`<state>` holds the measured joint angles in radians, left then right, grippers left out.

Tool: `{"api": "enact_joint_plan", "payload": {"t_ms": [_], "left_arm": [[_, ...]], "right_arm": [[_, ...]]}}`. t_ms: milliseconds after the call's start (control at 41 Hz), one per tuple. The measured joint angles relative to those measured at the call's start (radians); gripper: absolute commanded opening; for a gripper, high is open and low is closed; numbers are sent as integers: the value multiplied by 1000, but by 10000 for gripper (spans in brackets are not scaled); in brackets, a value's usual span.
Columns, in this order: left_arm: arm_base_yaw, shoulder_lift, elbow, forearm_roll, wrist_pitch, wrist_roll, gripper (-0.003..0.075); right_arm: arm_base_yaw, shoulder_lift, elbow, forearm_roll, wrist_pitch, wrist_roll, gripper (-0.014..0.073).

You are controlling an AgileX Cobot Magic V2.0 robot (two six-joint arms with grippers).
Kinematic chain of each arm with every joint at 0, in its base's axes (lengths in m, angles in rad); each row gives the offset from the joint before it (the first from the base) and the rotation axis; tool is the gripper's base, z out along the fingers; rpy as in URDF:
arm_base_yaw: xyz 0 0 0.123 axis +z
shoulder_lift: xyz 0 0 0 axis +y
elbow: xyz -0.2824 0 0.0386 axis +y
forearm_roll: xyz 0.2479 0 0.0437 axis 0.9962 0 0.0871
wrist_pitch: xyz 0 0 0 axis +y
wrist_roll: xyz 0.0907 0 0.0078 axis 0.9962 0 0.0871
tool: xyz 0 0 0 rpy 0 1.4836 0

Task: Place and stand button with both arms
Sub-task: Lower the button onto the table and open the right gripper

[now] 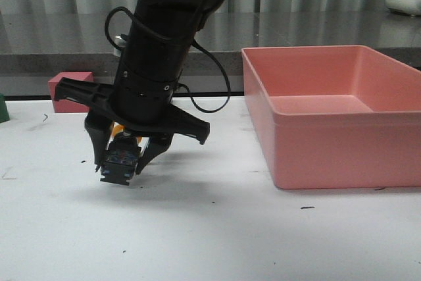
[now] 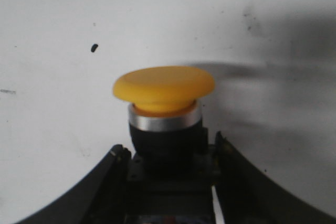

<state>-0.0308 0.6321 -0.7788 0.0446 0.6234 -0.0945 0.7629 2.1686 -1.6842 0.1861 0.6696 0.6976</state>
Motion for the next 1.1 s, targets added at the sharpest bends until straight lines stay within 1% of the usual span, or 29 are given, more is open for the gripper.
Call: {"api": "enact_joint_plan", "payload": {"t_ms": [268,488,585,951,1049,1098], "left_arm": [[0,0,0,0,0,0,366],[0,0,0,0,0,0,366],[0,0,0,0,0,0,366],[0,0,0,0,0,0,366],[0,0,0,0,0,0,366],[0,0,0,0,0,0,366]], "right_arm": [[4,0,0,3,0,0,356],[4,0,0,3,-2,0,416],[4,0,0,3,-4,0,431],[4,0,-2,5,-3,2,430],[4,0,-28,5,39,0,428],[4,0,-58,-3,85,-19,428]]}}
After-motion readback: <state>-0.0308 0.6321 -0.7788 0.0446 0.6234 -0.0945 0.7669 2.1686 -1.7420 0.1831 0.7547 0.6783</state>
